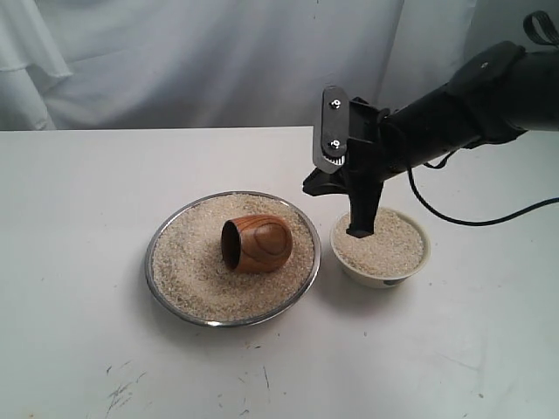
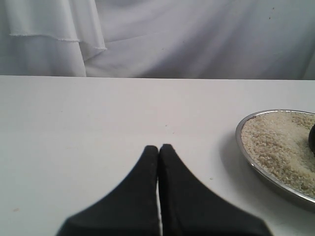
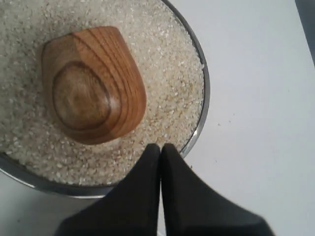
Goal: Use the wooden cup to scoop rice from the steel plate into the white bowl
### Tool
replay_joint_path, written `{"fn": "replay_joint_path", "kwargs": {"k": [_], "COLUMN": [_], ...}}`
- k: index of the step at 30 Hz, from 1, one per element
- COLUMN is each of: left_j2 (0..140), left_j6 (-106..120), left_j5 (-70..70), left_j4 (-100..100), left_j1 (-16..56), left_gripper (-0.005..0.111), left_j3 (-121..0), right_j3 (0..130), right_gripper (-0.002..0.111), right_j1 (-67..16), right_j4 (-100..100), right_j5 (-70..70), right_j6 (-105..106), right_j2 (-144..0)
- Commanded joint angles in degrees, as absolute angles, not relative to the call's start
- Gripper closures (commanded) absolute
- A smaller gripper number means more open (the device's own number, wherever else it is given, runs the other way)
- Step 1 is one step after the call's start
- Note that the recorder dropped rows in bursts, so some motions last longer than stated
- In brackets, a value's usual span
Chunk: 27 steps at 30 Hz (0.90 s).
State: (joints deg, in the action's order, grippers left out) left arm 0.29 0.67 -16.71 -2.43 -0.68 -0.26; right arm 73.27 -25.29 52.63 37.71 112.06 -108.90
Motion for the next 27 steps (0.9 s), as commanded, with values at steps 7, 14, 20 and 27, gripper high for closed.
{"fn": "replay_joint_path", "kwargs": {"k": [7, 14, 20, 27], "left_j2": [0.00, 0.00, 0.00, 0.00], "left_j6": [0.49, 0.49, 0.49, 0.49], "left_j5": [-16.34, -16.34, -16.34, -16.34], "left_j4": [-2.48, -2.48, -2.48, -2.48], "left_j1": [-0.60, -0.60, -0.60, -0.60], "left_gripper": [0.107, 0.107, 0.107, 0.107], "left_j3": [0.00, 0.00, 0.00, 0.00], "right_j3": [81.93, 82.81, 82.81, 82.81], "right_gripper": [0.108, 0.107, 0.070, 0.008], "right_j1": [-26.67, -27.54, -27.69, -27.98], "right_j4": [50.69, 43.27, 43.45, 47.03], "right_j5": [48.90, 52.74, 52.19, 50.76], "right_j6": [106.16, 100.58, 93.00, 87.52], "right_j2": [-111.65, -112.25, -112.53, -112.64]}}
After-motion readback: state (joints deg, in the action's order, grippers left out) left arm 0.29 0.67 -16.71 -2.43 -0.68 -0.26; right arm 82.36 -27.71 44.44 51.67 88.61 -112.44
